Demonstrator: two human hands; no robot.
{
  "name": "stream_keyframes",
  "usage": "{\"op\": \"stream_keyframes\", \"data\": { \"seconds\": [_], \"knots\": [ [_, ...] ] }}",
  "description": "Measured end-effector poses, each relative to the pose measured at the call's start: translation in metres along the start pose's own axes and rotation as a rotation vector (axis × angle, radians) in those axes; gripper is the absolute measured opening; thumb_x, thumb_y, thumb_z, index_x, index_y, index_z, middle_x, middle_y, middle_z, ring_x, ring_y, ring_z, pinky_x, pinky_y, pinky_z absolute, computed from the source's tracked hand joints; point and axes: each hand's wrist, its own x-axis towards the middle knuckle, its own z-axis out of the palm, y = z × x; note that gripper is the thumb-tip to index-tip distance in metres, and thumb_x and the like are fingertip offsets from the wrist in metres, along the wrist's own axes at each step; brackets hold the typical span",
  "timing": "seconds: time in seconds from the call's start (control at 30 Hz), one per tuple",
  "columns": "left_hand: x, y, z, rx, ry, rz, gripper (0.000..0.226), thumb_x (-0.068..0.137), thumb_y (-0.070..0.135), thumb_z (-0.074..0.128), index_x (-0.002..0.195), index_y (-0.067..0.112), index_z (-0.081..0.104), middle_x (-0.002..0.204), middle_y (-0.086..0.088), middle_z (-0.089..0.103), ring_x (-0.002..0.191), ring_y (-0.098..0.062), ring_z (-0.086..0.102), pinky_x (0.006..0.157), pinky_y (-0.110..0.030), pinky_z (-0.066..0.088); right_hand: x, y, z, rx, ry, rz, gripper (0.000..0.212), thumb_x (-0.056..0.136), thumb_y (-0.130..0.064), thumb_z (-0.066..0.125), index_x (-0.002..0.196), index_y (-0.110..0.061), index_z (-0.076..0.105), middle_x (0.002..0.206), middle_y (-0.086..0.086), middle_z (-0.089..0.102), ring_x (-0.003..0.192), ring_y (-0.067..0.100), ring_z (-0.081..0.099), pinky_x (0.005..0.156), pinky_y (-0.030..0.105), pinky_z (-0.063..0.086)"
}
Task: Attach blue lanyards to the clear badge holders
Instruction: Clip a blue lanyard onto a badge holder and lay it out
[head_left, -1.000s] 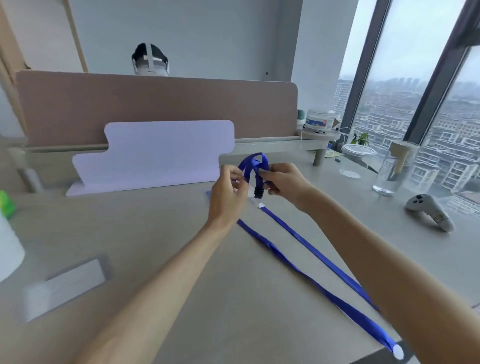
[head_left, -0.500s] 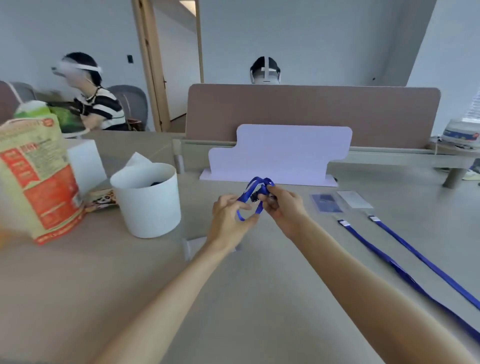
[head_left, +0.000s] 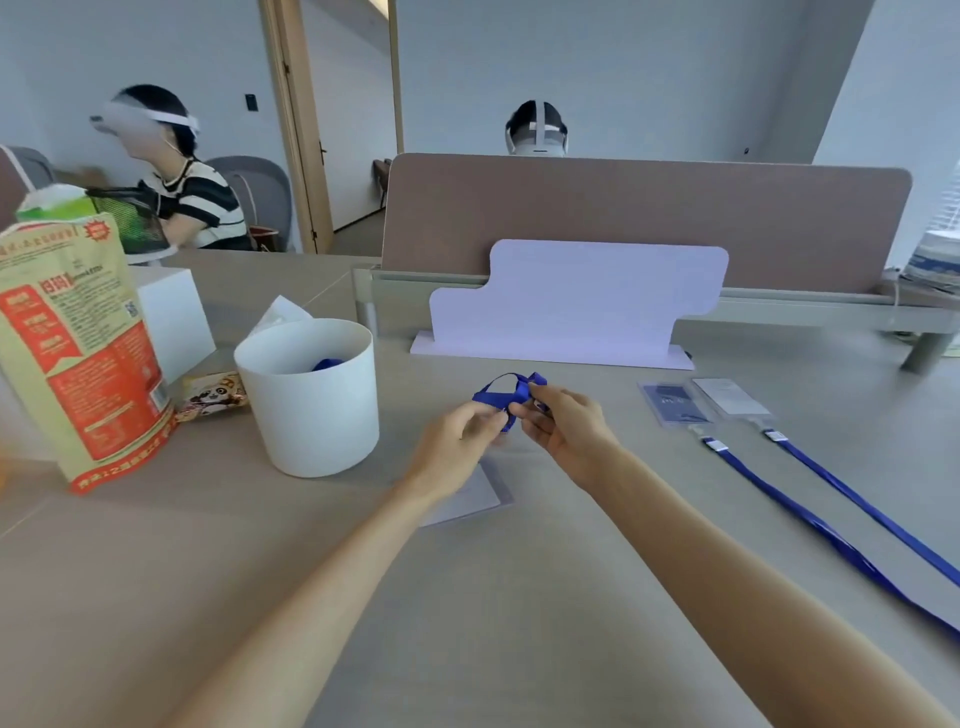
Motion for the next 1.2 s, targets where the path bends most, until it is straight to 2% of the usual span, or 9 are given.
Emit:
{"op": "stream_keyframes", "data": {
  "seconds": [0.1, 0.27, 0.37, 0.43, 0.57, 0.67, 0.9, 1.03, 1.2],
  "knots": [
    [0.001, -0.002, 0.004, 0.09, -0.066, -0.001, 0.024, 0.086, 0.033, 0.067, 0.108, 0.025, 0.06, 0.081, 0.011, 0.066, 0.071, -0.003, 0.059, 0.066, -0.019, 0.042, 0.0, 0.001, -0.001, 0.03, -0.018, 0.014, 0.007, 0.096, -0.005, 0.054, 0.092, -0.002, 0.059, 0.084, 0.011, 0.067, 0.068, 0.016, 0.072, 0.066, 0.025, 0.056],
    [0.003, -0.003, 0.003, 0.148, 0.03, 0.025, 0.012, 0.092, 0.021, 0.058, 0.085, 0.014, 0.065, 0.073, 0.007, 0.068, 0.07, -0.015, 0.06, 0.067, -0.027, 0.044, 0.003, -0.001, -0.005, -0.011, -0.057, 0.006, 0.01, 0.097, -0.009, 0.054, 0.1, -0.003, 0.062, 0.085, 0.009, 0.068, 0.071, 0.017, 0.071, 0.065, 0.025, 0.055],
    [0.002, -0.009, -0.009, 0.28, 0.086, 0.022, 0.016, 0.093, 0.027, 0.055, 0.078, 0.027, 0.059, 0.07, 0.008, 0.068, 0.063, -0.011, 0.057, 0.06, -0.024, 0.04, 0.008, 0.003, -0.014, -0.305, 0.07, -0.059, 0.013, 0.098, -0.014, 0.053, 0.102, -0.009, 0.063, 0.087, 0.004, 0.071, 0.071, 0.013, 0.066, 0.066, 0.027, 0.046],
    [0.001, -0.017, -0.02, 0.354, 0.112, 0.03, 0.017, 0.094, 0.03, 0.052, 0.077, 0.03, 0.056, 0.071, 0.003, 0.067, 0.064, -0.019, 0.055, 0.058, -0.028, 0.039, 0.014, 0.009, -0.024, -0.532, 0.191, -0.122, 0.021, 0.096, -0.016, 0.05, 0.111, -0.01, 0.063, 0.093, 0.003, 0.071, 0.076, 0.016, 0.062, 0.064, 0.027, 0.043],
    [-0.005, -0.028, -0.03, 0.342, 0.123, 0.061, 0.017, 0.097, 0.028, 0.047, 0.081, 0.03, 0.054, 0.063, -0.001, 0.055, 0.058, -0.018, 0.046, 0.057, -0.032, 0.035, 0.022, 0.033, -0.039, -1.109, 0.306, -0.363, 0.046, 0.09, -0.018, 0.052, 0.136, -0.018, 0.046, 0.133, 0.007, 0.046, 0.123, 0.029, 0.039, 0.1, 0.041, 0.034],
    [-0.008, -0.036, -0.028, 0.389, 0.146, 0.117, 0.018, 0.097, 0.028, 0.048, 0.08, 0.032, 0.054, 0.059, 0.005, 0.047, 0.055, -0.01, 0.042, 0.054, -0.028, 0.031, 0.018, 0.047, -0.036, -1.257, 0.328, -0.672, 0.053, 0.079, -0.016, 0.059, 0.131, -0.024, 0.049, 0.143, 0.003, 0.033, 0.129, 0.026, 0.026, 0.102, 0.041, 0.023],
    [-0.003, -0.039, -0.034, 0.572, 0.125, 0.556, 0.02, 0.092, 0.03, 0.056, 0.102, 0.029, 0.073, 0.085, 0.015, 0.061, 0.083, -0.007, 0.051, 0.067, -0.02, 0.042, 0.029, 0.054, -0.027, -1.396, -0.215, -0.992, 0.053, 0.072, -0.017, 0.062, 0.125, -0.022, 0.059, 0.128, -0.004, 0.054, 0.111, 0.018, 0.045, 0.08, 0.032, 0.032],
    [-0.001, -0.044, -0.043, 0.705, 0.216, 0.643, 0.029, 0.092, 0.033, 0.048, 0.102, 0.025, 0.075, 0.083, 0.011, 0.064, 0.08, -0.009, 0.048, 0.057, -0.026, 0.045, 0.04, 0.058, -0.029, -1.477, -0.259, -1.151, 0.02, 0.088, -0.029, 0.058, 0.099, -0.022, 0.073, 0.12, -0.006, 0.064, 0.109, 0.015, 0.044, 0.077, 0.033, 0.029],
    [-0.001, -0.044, -0.051, 0.799, 0.3, 0.626, 0.03, 0.092, 0.028, 0.047, 0.097, 0.022, 0.076, 0.085, 0.008, 0.066, 0.079, -0.016, 0.055, 0.057, -0.027, 0.046, 0.033, 0.059, -0.027, -1.528, -0.192, -1.193, 0.036, 0.093, -0.04, 0.044, 0.087, -0.017, 0.072, 0.1, -0.009, 0.07, 0.105, 0.02, 0.056, 0.078, 0.029, 0.024]
  ]
}}
